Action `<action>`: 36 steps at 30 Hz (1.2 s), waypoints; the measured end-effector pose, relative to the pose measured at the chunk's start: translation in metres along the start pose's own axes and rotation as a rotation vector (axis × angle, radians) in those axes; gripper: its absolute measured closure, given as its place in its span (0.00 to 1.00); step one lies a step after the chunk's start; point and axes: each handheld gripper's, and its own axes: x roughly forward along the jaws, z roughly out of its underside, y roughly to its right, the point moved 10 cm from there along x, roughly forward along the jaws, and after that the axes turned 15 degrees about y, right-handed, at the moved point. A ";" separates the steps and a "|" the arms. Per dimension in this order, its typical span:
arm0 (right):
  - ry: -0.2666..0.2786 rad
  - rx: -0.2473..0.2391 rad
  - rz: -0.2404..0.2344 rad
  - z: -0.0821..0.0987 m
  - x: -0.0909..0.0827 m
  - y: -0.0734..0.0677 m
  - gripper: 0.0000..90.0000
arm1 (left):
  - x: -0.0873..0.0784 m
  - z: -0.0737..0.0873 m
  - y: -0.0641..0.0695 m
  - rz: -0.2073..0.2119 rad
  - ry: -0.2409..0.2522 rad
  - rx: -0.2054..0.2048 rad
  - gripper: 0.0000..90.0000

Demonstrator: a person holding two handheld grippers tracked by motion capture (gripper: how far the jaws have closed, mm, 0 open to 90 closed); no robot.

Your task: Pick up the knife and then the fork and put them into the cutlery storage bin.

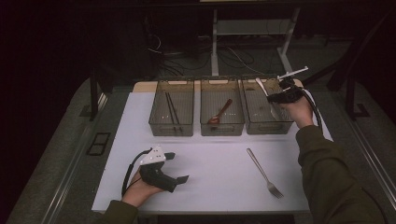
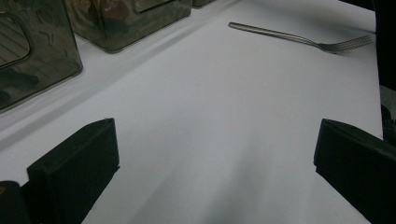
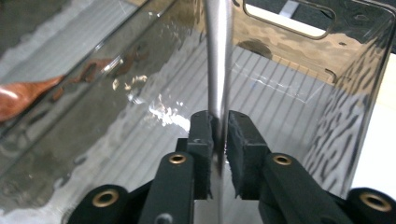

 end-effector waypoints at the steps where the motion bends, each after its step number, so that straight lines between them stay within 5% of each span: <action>1: 0.007 0.007 -0.006 -0.001 0.000 0.000 0.78 | 0.000 0.000 0.000 0.000 0.000 0.000 0.00; 9: 0.054 0.038 -0.023 -0.008 -0.006 -0.002 0.55 | 0.000 0.000 0.001 0.004 -0.004 -0.001 0.00; 17: 0.109 0.082 -0.060 -0.014 -0.028 -0.015 0.50 | 0.000 0.000 0.001 0.002 0.001 -0.003 0.00; 27: 0.136 0.069 -0.102 0.000 -0.056 -0.035 0.54 | 0.000 0.000 0.001 0.005 0.003 -0.005 0.00; 36: 0.141 0.037 -0.156 0.018 -0.081 -0.063 0.81 | 0.000 0.000 0.001 0.003 0.001 -0.005 0.00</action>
